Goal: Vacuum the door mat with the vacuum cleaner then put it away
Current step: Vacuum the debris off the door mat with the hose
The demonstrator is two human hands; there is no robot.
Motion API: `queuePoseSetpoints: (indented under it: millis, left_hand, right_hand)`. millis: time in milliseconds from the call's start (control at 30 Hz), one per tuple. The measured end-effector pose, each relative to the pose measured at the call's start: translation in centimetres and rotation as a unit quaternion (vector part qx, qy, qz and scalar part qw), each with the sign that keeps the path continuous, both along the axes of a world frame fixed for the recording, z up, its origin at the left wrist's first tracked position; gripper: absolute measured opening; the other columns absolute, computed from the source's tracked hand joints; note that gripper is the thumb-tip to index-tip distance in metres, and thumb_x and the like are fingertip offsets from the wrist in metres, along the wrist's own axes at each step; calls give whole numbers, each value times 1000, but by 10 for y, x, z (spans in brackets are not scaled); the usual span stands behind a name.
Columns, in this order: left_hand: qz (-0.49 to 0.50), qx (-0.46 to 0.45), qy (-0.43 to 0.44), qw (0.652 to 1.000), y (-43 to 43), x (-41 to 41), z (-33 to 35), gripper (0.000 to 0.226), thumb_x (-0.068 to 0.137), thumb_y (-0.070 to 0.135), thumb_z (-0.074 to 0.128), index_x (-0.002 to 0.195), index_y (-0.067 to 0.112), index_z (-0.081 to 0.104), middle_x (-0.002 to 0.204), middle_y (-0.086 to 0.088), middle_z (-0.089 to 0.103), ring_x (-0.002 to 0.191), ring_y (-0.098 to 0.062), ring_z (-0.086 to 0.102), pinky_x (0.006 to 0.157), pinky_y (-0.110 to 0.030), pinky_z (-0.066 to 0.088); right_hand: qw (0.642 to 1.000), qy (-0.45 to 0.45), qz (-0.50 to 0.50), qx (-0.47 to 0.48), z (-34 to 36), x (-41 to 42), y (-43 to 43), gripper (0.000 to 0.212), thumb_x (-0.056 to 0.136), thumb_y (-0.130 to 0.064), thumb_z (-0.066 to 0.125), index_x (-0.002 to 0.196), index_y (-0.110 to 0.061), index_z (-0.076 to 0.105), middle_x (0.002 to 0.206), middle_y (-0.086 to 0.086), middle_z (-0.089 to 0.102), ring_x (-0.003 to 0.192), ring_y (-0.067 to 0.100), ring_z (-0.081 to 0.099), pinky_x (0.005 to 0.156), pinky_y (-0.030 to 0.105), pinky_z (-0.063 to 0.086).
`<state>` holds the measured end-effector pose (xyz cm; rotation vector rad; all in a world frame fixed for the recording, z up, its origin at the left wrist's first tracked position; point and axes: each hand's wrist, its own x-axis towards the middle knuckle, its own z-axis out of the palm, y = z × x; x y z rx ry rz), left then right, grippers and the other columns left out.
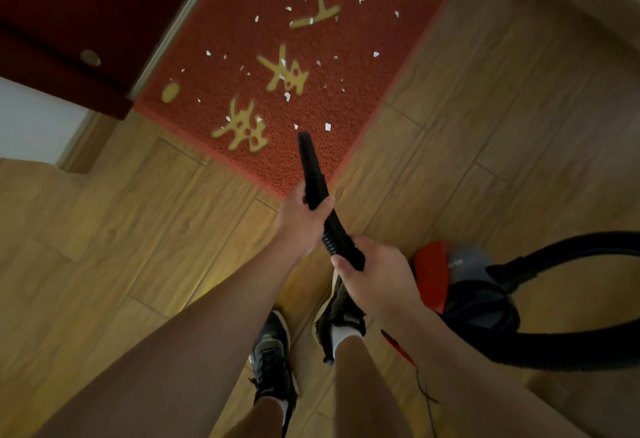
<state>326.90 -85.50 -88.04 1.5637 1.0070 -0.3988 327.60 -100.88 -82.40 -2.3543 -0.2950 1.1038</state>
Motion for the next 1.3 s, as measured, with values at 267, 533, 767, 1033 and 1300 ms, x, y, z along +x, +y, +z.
queuePoseSetpoints:
  millis: [267,533,767,1033,1300]
  left_hand:
    - [46,-15,34,998,-1,22,-10,52,97,41,65,145,31,49,124,4,63,104,-15,64,88,-36,55]
    - [62,-33,70,995,9,35,-26,51,96,44,65,142,27,54,119,3,66,102,-18,66,88,-36,56]
    - [48,-46,96,993,22,39,-48,31,97,42,65,124,26,64,104,6,69,95,-16,67,84,-38,57]
    - [51,-76,99,991,33,53,-63,31,97,41,65,125,28,64,105,8,67,93,-12,65,78,-31,51]
    - [26,-75,96,992,48,70,-62,38,97,45,64,132,29,61,105,15,64,97,-11,65,79,-28,50]
  right_hand:
    - [1000,28,-1,2,-5,37,6,28,95,-48,59,78,-26,59,61,-6,58,50,11,54,45,21,37]
    - [998,60,-9,-17,-16,60,20,43,94,-51,59,66,-19,54,54,1,52,42,13,43,43,28,35]
    - [996,70,-12,-56,-32,67,38,41,92,-55,59,74,-19,64,60,4,63,47,17,54,46,31,42]
    - [994,79,-44,-68,-43,76,51,42,93,-52,59,69,-17,61,52,-2,54,40,10,43,41,26,34]
    - [994,70,-62,-63,-46,88,65,40,92,-53,58,68,-21,59,52,-2,56,40,10,46,41,25,32]
